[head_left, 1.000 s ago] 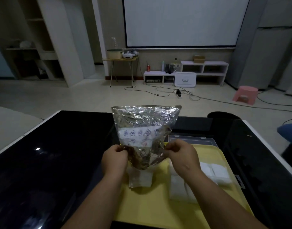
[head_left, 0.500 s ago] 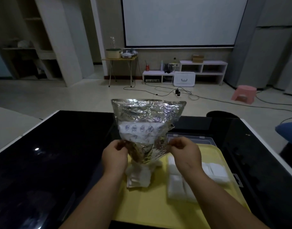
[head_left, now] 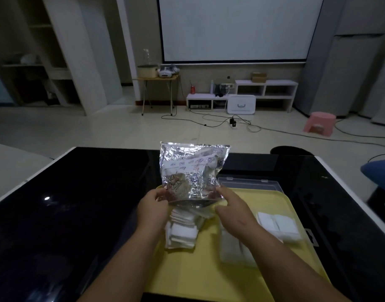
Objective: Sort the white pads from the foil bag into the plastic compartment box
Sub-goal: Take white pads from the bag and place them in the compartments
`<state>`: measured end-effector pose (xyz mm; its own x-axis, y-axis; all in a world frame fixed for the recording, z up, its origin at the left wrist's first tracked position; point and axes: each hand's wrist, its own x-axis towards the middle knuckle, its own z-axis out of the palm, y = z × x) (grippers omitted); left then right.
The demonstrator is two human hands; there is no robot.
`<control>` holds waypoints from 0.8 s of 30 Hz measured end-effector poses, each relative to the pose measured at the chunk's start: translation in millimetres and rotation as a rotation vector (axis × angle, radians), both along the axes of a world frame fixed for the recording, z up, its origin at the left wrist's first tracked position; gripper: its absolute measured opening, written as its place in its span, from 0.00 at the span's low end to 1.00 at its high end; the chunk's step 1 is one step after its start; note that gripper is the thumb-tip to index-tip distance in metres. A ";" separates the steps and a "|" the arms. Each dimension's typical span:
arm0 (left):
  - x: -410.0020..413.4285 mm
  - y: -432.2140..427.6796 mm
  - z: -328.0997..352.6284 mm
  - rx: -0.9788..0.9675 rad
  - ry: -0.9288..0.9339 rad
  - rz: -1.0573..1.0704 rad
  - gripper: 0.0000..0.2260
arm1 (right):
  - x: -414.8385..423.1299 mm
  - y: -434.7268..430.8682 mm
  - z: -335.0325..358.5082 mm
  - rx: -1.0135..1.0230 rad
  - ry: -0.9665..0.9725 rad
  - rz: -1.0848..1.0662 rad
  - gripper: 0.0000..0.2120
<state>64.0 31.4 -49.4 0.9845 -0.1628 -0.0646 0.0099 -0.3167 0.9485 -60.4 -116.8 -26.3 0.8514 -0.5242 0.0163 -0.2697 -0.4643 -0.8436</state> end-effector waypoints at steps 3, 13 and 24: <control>-2.5 -0.7 -2.2 0.007 0.045 -0.065 0.16 | -0.6 0.5 0.1 -0.030 0.006 0.056 0.22; 2.0 -0.2 -6.7 0.091 0.061 -0.033 0.12 | -0.9 2.4 -4.3 -0.265 0.160 0.049 0.23; -3.9 -0.3 10.4 0.272 -0.205 0.063 0.08 | -0.2 -0.8 -7.3 -0.384 0.080 0.020 0.07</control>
<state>60.1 31.1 -39.0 0.9891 -0.1048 0.1033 -0.1446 -0.5628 0.8138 -60.5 -117.6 -33.6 0.8682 -0.4758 0.1408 -0.3153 -0.7481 -0.5839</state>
